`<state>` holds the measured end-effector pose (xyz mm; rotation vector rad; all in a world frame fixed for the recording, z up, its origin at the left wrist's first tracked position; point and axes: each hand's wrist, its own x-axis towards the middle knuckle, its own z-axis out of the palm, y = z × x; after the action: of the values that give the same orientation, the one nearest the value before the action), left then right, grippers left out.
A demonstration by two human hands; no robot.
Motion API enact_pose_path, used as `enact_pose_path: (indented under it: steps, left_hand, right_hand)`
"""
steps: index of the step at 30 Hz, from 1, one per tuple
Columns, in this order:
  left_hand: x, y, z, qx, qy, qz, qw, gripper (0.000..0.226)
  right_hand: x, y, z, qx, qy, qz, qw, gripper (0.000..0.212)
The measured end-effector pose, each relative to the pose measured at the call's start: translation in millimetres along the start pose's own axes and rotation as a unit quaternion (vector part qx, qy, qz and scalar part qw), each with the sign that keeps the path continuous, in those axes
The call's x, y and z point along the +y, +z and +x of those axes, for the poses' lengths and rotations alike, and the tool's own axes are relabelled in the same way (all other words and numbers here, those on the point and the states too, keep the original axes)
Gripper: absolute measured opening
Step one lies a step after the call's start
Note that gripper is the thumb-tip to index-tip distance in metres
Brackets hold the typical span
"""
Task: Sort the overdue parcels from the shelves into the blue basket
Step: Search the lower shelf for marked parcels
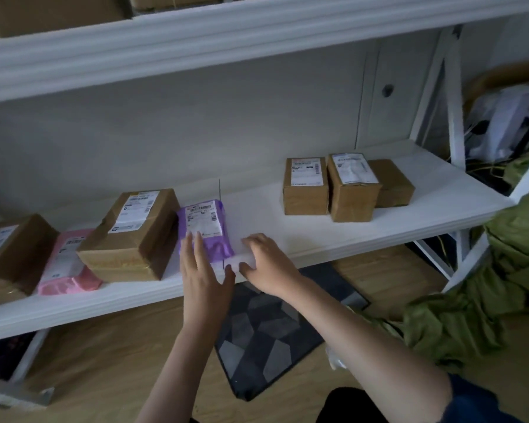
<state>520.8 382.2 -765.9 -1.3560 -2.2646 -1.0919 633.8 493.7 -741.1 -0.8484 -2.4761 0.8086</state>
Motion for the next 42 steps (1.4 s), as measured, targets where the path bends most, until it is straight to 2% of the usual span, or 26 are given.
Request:
enact_pose_path:
  steps: [3, 7, 12, 18, 22, 27, 31, 35, 38, 42]
  left_hand:
    - [32.7, 18.6, 2.8, -0.017, 0.047, 0.004, 0.999, 0.071]
    - [77.0, 50.9, 14.1, -0.155, -0.008, -0.099, 0.983, 0.061]
    - [101.6, 72.5, 20.3, -0.217, -0.04, -0.103, 0.97, 0.055]
    - [97.1, 85.4, 46.8, -0.219, -0.083, -0.086, 0.968, 0.056]
    - [83.6, 102.7, 63.9, -0.215, -0.115, -0.091, 0.966, 0.062]
    - [91.1, 92.6, 90.7, -0.264, -0.185, -0.105, 0.941, 0.078]
    - [98.4, 101.0, 117.2, -0.263, -0.148, -0.1, 0.948, 0.091]
    - [99.5, 125.5, 123.1, -0.243, -0.14, -0.125, 0.952, 0.106]
    - [96.2, 141.4, 112.7, -0.231, -0.128, -0.14, 0.954, 0.099]
    - [107.0, 143.5, 117.9, -0.214, -0.117, -0.105, 0.964, 0.088]
  right_hand:
    - [26.3, -32.8, -26.4, 0.034, 0.026, 0.007, 0.999, 0.059]
    - [61.4, -70.8, -55.7, 0.074, 0.061, 0.003, 0.995, 0.059]
    - [81.1, -85.9, -81.4, 0.068, 0.077, -0.005, 0.995, 0.062]
    - [85.5, -79.7, -63.0, 0.061, 0.044, -0.008, 0.997, 0.07]
    - [94.9, -73.5, -31.7, 0.097, 0.039, -0.048, 0.993, 0.073]
    - [86.2, -94.3, -18.0, 0.129, 0.136, -0.005, 0.982, 0.081]
    - [106.2, -100.3, -12.0, 0.148, 0.149, 0.011, 0.978, 0.087]
    - [144.7, -96.6, -7.2, 0.171, 0.114, -0.013, 0.979, 0.091]
    - [168.4, -95.6, 2.9, 0.195, 0.07, -0.046, 0.977, 0.079]
    - [172.7, -101.4, 22.9, 0.176, 0.051, -0.021, 0.983, 0.071]
